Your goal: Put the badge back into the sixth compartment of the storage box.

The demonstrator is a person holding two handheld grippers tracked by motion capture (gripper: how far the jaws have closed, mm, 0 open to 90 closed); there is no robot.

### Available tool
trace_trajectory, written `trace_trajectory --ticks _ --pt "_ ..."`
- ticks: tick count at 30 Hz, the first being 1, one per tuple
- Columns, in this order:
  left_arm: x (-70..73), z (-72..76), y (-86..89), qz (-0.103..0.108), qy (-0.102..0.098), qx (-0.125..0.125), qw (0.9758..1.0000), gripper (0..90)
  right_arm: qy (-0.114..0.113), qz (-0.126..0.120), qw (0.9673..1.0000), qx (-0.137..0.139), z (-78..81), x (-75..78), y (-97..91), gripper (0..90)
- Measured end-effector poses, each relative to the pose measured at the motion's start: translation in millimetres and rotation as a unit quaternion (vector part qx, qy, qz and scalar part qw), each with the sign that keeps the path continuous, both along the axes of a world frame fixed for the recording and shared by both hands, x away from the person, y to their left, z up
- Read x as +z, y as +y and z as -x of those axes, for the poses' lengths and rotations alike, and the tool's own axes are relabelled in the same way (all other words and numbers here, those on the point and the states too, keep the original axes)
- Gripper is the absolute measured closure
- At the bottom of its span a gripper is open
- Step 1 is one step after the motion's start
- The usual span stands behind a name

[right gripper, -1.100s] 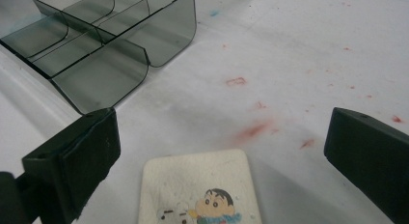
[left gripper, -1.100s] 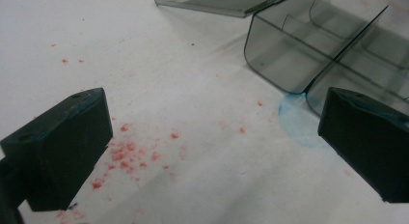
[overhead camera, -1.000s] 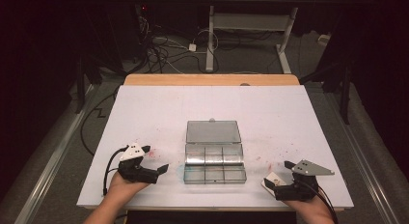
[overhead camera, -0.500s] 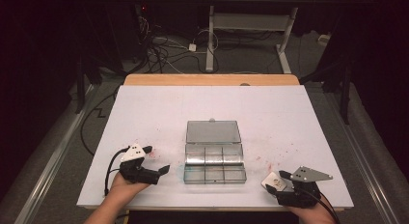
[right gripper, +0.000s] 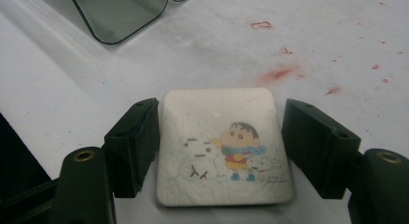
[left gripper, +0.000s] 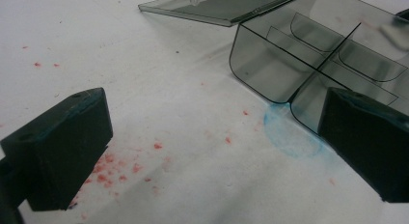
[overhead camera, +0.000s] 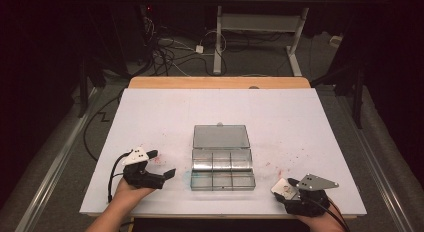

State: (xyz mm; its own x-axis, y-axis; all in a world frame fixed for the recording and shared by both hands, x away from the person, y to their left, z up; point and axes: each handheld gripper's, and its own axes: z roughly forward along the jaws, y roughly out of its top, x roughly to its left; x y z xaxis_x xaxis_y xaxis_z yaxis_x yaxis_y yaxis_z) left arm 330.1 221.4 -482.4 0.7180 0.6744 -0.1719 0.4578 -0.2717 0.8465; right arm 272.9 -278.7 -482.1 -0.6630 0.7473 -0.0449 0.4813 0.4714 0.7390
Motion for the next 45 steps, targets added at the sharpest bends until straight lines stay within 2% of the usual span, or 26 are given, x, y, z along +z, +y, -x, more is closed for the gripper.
trace_trajectory --ticks 4,16,24,36,45 --pt "0.0 1.7 -2.8 -0.013 -0.008 -0.001 0.9999 0.0 0.001 -0.001 1.0 -0.002 -0.1 0.0 -0.3 32.4" --pt "0.0 3.9 -5.9 -0.028 -0.014 0.001 0.9995 0.0 -0.002 -0.003 1.0 0.0 0.1 1.0 -1.7 34.0" --pt "-0.3 3.2 -5.7 -0.026 -0.012 -0.003 0.9996 0.0 -0.013 -0.029 0.9995 -0.005 -3.9 10.5 -0.9 34.0" --pt "-0.4 3.7 -5.9 -0.027 -0.013 -0.003 0.9995 0.0 -0.011 -0.041 0.9991 0.005 -11.4 9.7 8.5 34.0" --pt "-0.7 4.9 -6.6 -0.03 -0.016 -0.005 0.9994 0.0 -0.019 -0.052 0.9984 0.014 -15.8 15.1 16.9 34.0"
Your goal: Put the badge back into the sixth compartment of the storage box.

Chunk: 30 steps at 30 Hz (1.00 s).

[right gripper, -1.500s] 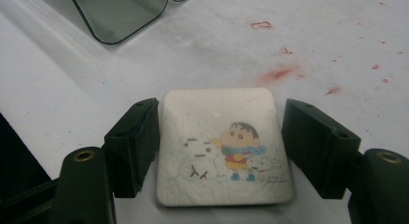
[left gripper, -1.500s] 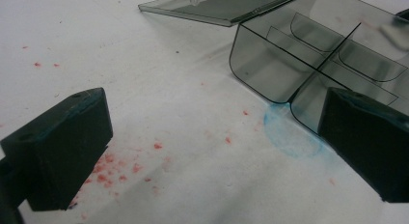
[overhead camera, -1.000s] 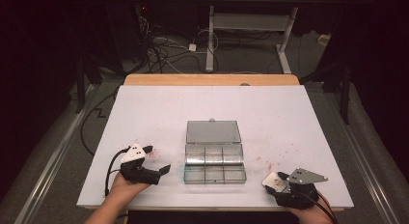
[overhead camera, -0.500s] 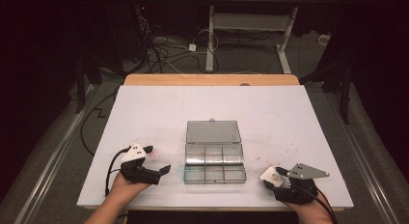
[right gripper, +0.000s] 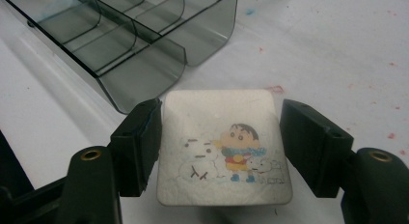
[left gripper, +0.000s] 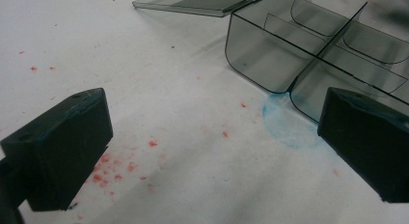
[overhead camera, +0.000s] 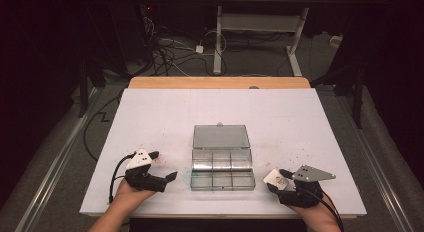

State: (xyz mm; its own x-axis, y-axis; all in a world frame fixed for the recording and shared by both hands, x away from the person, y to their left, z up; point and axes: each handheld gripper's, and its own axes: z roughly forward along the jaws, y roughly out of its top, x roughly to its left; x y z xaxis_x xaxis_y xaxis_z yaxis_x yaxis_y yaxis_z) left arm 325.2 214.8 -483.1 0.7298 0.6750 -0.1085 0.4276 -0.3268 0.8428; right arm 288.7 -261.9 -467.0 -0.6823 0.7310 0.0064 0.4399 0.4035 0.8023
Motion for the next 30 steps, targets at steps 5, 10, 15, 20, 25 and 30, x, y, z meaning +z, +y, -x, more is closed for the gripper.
trace_trajectory --ticks 5,10,15,20,25,30 --pt "-0.1 0.8 0.0 -0.001 -0.002 0.002 1.0 0.0 -0.005 -0.007 0.9999 0.008 -1.5 5.1 4.1 34.0" --pt "-0.1 0.7 -0.2 -0.001 -0.002 0.002 1.0 0.0 -0.014 -0.011 0.9997 0.015 -3.5 11.1 8.7 34.0" --pt "-0.1 1.2 -0.4 -0.003 -0.004 -0.003 1.0 0.0 -0.02 -0.011 0.9995 0.02 -4.7 15.8 13.3 34.0" --pt "-0.1 1.6 -0.3 -0.002 -0.005 -0.002 1.0 0.0 -0.025 -0.016 0.9993 0.022 -5.9 20.3 16.1 34.0" --pt "-0.2 2.4 0.3 0.001 -0.007 -0.001 1.0 0.0 -0.028 -0.016 0.9991 0.028 -7.1 24.8 21.3 34.0" --pt "-0.1 2.7 0.7 0.001 -0.006 0.0 1.0 0.0 -0.026 -0.012 0.9988 0.04 -8.8 29.3 29.7 34.0"
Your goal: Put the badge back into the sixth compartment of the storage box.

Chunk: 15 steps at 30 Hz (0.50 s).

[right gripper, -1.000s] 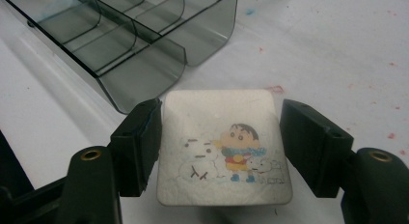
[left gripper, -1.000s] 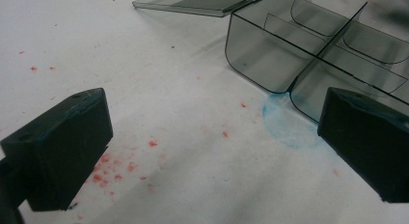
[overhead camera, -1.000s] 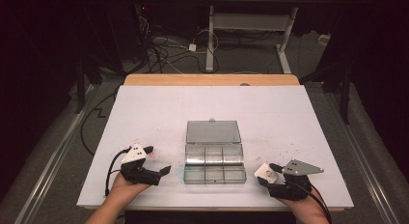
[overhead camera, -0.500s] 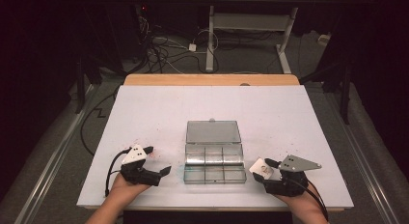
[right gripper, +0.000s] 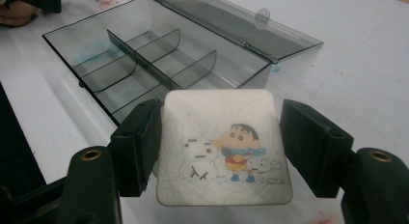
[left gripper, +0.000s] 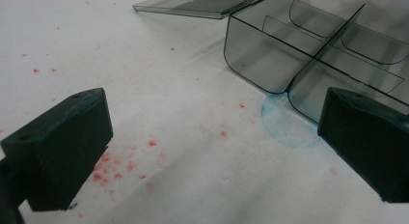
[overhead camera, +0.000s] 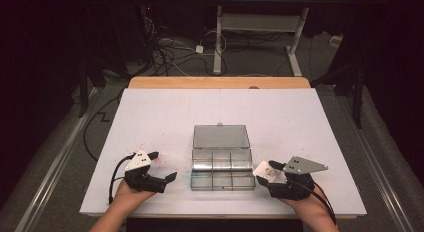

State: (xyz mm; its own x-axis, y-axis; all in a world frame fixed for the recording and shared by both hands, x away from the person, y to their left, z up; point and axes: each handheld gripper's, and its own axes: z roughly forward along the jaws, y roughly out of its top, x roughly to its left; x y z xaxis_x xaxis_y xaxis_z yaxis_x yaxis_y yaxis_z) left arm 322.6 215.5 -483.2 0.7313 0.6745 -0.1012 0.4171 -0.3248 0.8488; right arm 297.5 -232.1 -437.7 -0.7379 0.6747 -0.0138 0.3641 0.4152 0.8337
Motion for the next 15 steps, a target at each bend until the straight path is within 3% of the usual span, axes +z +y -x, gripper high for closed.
trace_trajectory --ticks 15 --pt "-0.1 -0.6 0.0 0.0 0.003 -0.003 1.0 0.0 0.001 0.006 0.9996 0.028 -11.6 4.2 31.3 34.0"
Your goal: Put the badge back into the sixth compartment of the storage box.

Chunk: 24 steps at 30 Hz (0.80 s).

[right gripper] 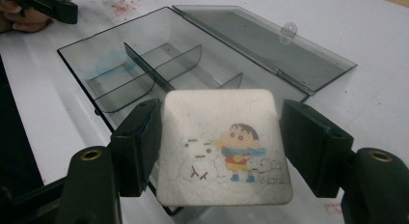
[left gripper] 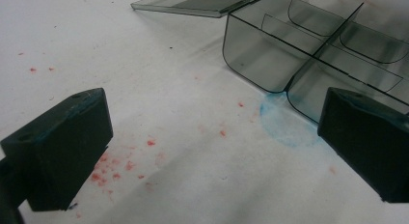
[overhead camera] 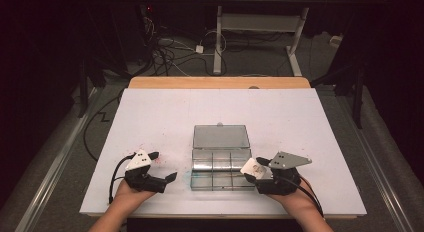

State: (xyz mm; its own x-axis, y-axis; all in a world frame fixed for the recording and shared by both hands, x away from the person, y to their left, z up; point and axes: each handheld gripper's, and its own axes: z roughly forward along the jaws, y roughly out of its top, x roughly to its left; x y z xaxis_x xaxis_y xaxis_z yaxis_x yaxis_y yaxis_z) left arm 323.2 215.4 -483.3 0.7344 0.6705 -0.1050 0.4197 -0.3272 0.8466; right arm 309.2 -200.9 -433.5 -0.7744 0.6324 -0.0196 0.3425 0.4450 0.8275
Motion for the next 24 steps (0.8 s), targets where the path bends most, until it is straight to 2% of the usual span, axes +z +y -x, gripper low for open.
trace_trajectory --ticks 11,17,24 --pt "0.0 0.3 0.0 0.0 -0.001 -0.001 1.0 0.0 0.004 0.009 0.9998 0.018 -7.9 -4.3 24.6 34.0" --pt "0.0 0.2 -0.1 0.0 -0.001 -0.001 1.0 0.0 0.008 0.01 0.9996 0.025 -11.3 -8.5 31.9 34.0" --pt "-0.1 0.5 -0.3 0.0 -0.002 0.0 1.0 0.0 0.015 0.023 0.9992 0.029 -11.6 -17.1 38.8 34.0"
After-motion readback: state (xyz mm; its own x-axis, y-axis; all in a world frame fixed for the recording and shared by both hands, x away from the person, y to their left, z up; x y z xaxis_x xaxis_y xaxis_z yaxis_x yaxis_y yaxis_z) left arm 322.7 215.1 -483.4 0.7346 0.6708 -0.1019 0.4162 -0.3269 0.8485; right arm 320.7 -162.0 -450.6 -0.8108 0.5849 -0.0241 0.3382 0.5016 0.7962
